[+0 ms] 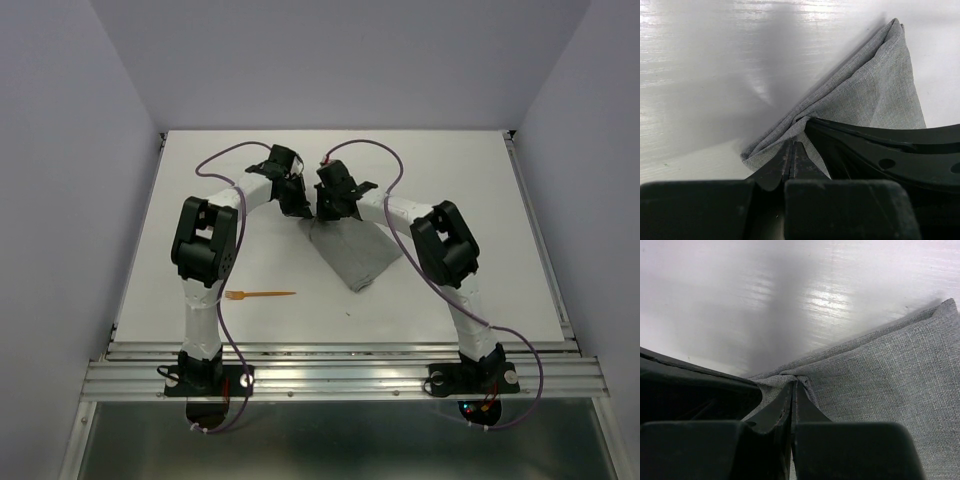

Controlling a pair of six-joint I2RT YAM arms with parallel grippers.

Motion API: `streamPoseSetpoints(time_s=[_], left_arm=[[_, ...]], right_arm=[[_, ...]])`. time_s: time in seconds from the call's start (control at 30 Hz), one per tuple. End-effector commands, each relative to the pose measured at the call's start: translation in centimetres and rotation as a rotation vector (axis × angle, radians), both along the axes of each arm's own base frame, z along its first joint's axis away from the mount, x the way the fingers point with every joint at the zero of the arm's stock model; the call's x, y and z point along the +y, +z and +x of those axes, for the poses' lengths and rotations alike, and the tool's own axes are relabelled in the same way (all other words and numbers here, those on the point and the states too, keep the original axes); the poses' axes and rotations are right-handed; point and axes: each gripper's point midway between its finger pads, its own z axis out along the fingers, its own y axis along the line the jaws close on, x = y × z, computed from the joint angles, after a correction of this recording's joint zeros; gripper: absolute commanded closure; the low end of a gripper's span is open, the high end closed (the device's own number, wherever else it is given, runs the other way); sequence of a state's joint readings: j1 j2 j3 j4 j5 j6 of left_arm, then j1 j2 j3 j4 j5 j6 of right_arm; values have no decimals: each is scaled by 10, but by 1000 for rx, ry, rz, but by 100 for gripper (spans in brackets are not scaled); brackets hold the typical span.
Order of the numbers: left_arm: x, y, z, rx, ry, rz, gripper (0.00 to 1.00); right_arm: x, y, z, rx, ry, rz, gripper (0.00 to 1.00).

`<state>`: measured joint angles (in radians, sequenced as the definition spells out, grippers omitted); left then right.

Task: Fold the napkin into a case and place the utensils inside
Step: Smooth out the 2/3-rectangle-folded napkin at the center of the board, then pick up the 2/3-rectangle-folded napkin at the center of the board.

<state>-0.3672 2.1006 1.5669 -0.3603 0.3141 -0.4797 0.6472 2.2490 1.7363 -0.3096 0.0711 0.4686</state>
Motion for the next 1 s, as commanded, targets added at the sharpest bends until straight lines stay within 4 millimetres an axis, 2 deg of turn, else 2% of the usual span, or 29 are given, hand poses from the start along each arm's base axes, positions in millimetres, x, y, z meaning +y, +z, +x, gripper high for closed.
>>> streamPoseSetpoints(time_s=[0.0,0.07,0.17,0.3,0.33,0.43,0.47,0.53,0.6,0.63,0.67,0.7,0.73,0.77,0.8,0.83,0.87,0.93,0.97], left_arm=[[-7,18,7,-36,-18,-27,100],[-7,17,7,-34,-18,-26,100],[-8,15,8,-31,-20,-28,100],[-9,10,10,-24,-22,-28,100],[-10,8,10,-21,-22,-28,100],[-11,2,11,-12,-23,-28,100],[-11,0,12,-9,-23,-28,100],[-12,-3,13,-6,-23,-30,100],[-13,-3,13,-6,-23,-33,100],[-13,-4,13,-4,-23,-33,100],[-12,-4,13,-5,-25,-32,100],[-12,-5,12,-4,-23,-33,100],[-12,-4,12,-6,-23,-33,100],[-12,-5,12,-4,-25,-33,100],[-12,-5,11,-3,-25,-35,100],[-12,-6,11,-1,-24,-36,100],[-13,-6,11,-2,-25,-38,100],[-13,-5,10,-1,-24,-41,100],[-13,-6,10,0,-24,-41,100]], right_arm=[[4,0,6,-1,-6,23,99],[3,-2,6,0,-7,17,99],[4,6,7,-13,-2,24,99],[3,30,10,-53,-8,41,99],[2,44,11,-75,-10,50,99],[-5,61,12,-113,-30,42,95],[-13,73,16,-136,-48,44,92],[-25,76,15,-144,-67,29,89],[-52,83,18,-166,-116,-8,85],[-60,85,16,-177,-128,-29,82],[-77,97,19,-215,-172,-62,73],[-92,98,20,-225,-182,-97,66],[-106,89,17,-208,-194,-129,56],[-117,87,16,-197,-209,-136,54],[-140,89,21,-188,-246,-134,51],[-152,83,21,-168,-258,-131,48],[-156,74,17,-131,-232,-112,46],[-168,60,21,-82,-193,-89,40],[-156,61,20,-57,-131,-63,40]])
